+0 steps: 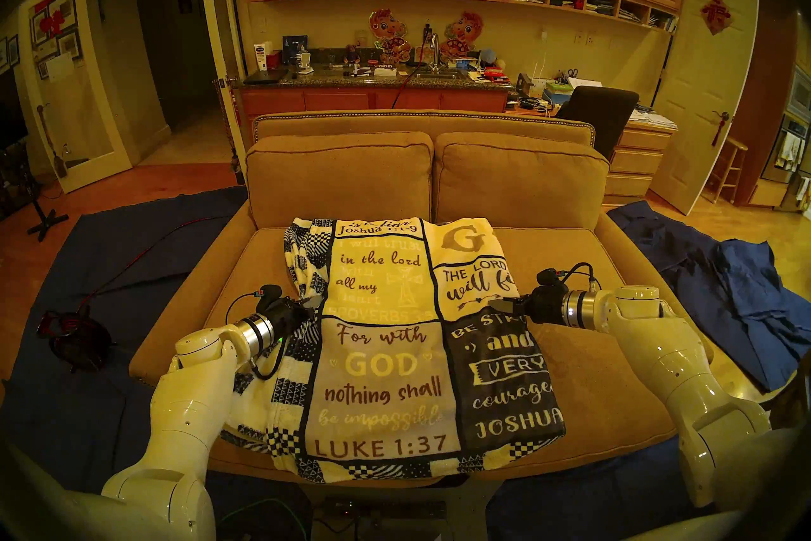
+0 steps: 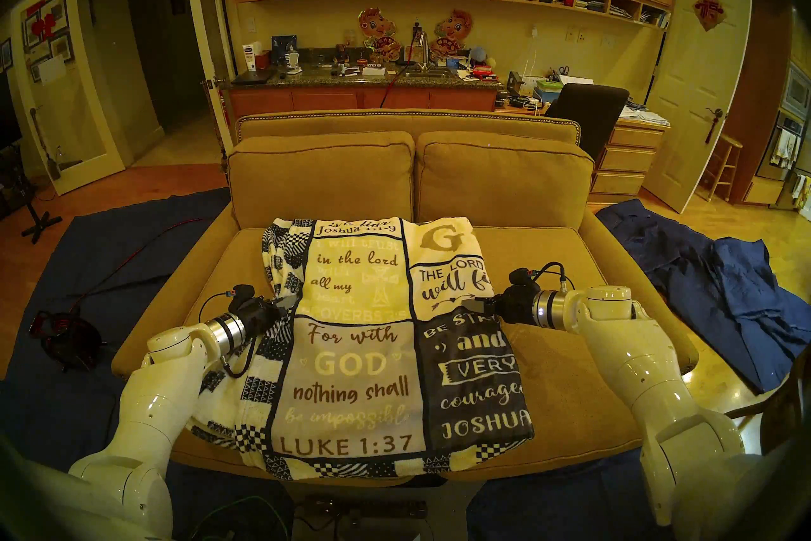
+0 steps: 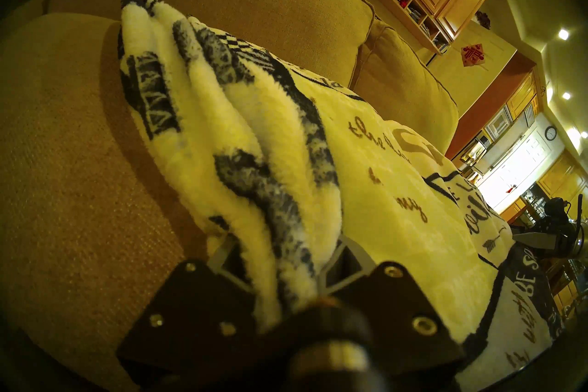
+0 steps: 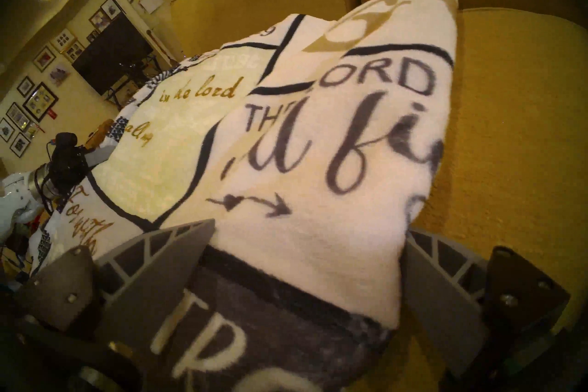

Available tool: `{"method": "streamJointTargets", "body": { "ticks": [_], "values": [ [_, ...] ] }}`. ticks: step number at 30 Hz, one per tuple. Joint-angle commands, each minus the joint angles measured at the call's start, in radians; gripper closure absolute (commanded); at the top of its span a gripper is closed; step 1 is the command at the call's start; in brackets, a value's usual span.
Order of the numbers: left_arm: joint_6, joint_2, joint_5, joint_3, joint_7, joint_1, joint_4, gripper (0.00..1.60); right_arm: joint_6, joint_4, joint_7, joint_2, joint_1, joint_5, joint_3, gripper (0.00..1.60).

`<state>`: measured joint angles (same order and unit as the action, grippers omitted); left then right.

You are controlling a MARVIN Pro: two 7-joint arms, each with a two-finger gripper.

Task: Fold the blanket in half twice

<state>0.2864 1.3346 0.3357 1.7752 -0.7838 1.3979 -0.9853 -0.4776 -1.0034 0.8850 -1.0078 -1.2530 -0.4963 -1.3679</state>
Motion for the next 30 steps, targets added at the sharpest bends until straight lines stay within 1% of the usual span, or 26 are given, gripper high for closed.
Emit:
{"method": "streamJointTargets", "body": {
  "ticks": [1, 4, 13, 14, 15, 16, 17, 18, 22, 30],
  "values": [
    [0.002, 0.024, -0.001, -0.02, -0.011, 0.004, 0.002, 1.6, -0.008, -0.033, 0.017, -0.004, -0.014, -0.018, -0.007, 0.0],
    [0.002, 0.023, -0.001, -0.021, -0.015, 0.004, 0.003, 1.6, -0.015, -0.057, 0.017, -0.008, -0.025, -0.021, -0.006, 0.0],
    [0.003, 0.023, 0.001, -0.017, -0.018, 0.01, -0.003, 1.6, -0.022, -0.082, 0.005, -0.012, -0.037, -0.015, -0.004, 0.0],
    [0.003, 0.023, 0.002, -0.016, -0.02, 0.012, -0.004, 1.6, -0.022, -0.088, 0.003, -0.011, -0.04, -0.015, -0.006, 0.42],
    [0.003, 0.022, 0.004, -0.015, -0.023, 0.015, -0.008, 1.6, -0.016, -0.096, -0.005, -0.012, -0.046, -0.016, -0.013, 0.64],
    [0.005, 0.021, 0.005, -0.013, -0.025, 0.017, -0.012, 1.6, -0.014, -0.099, -0.006, -0.01, -0.048, -0.015, -0.014, 1.04],
    [0.006, 0.02, 0.007, -0.011, -0.028, 0.02, -0.018, 1.6, -0.009, -0.105, -0.006, -0.007, -0.05, -0.018, -0.021, 1.18],
    [0.007, 0.02, 0.009, -0.009, -0.03, 0.023, -0.024, 1.6, -0.008, -0.111, -0.01, -0.005, -0.054, -0.02, -0.028, 1.58],
    [0.002, 0.019, 0.02, 0.005, -0.03, 0.04, -0.067, 1.6, 0.011, -0.135, -0.017, 0.012, -0.066, -0.025, -0.055, 1.6],
    [-0.006, 0.016, 0.049, 0.038, -0.031, 0.049, -0.128, 1.6, 0.038, -0.186, -0.005, 0.059, -0.105, -0.069, -0.138, 1.6]
  ]
}}
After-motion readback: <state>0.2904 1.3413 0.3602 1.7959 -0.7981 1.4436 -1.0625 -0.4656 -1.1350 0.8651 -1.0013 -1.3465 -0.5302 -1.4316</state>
